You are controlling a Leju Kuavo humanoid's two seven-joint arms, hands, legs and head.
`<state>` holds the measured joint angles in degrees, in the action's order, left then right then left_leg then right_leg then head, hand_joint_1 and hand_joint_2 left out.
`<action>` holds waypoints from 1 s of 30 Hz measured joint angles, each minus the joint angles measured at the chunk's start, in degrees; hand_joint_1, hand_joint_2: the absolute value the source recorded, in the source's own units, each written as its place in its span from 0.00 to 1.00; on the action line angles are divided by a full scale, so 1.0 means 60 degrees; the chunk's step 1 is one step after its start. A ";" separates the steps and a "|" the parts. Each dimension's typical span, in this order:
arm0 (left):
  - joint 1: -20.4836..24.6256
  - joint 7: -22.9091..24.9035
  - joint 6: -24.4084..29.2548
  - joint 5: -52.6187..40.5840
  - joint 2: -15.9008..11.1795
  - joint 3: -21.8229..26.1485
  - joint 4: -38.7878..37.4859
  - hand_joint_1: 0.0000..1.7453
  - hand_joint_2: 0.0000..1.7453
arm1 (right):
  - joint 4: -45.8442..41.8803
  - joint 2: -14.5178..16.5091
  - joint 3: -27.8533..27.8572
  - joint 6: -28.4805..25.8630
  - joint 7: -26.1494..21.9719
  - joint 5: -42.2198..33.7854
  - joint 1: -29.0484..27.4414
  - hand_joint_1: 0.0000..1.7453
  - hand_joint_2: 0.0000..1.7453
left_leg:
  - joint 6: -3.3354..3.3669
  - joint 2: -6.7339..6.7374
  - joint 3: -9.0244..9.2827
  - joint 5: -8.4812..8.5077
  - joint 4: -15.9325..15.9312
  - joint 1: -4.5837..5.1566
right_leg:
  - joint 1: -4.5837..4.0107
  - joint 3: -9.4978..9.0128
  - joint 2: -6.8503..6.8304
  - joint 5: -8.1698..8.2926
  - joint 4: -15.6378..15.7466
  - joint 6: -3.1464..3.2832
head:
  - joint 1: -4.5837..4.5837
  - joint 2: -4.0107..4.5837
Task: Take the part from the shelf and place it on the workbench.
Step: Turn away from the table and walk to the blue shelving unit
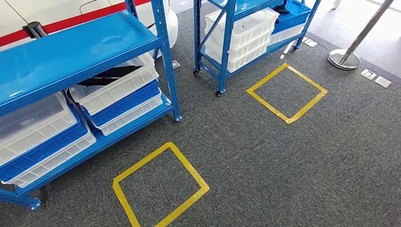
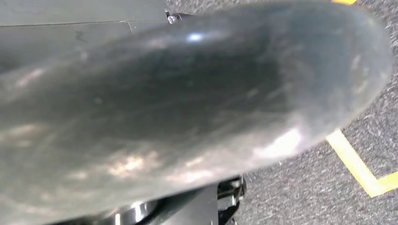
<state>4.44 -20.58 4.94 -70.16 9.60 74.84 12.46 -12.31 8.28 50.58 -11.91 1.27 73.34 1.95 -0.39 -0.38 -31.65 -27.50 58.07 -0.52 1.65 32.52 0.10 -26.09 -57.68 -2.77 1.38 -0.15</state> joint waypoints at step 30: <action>0.0023 -0.0034 -0.0018 0.0003 0.0036 0.0000 -0.0007 0.00 0.00 | 0.0000 -0.0004 0.0000 0.0000 0.0000 0.0123 -0.0027 0.00 0.00 | 0.0102 -0.0116 0.0179 -0.0373 0.0138 0.0034 | -0.0156 0.0280 -0.0002 0.0098 -0.0155 0.0025 | 0.0026 0.0000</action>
<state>4.58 -20.79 4.83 -70.14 9.81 74.84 12.41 -12.31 8.26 50.58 -11.91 1.27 74.07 1.79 0.22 -1.07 -30.58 -29.74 58.89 -0.32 0.71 34.20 0.09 -25.50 -58.61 -2.62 1.54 -0.15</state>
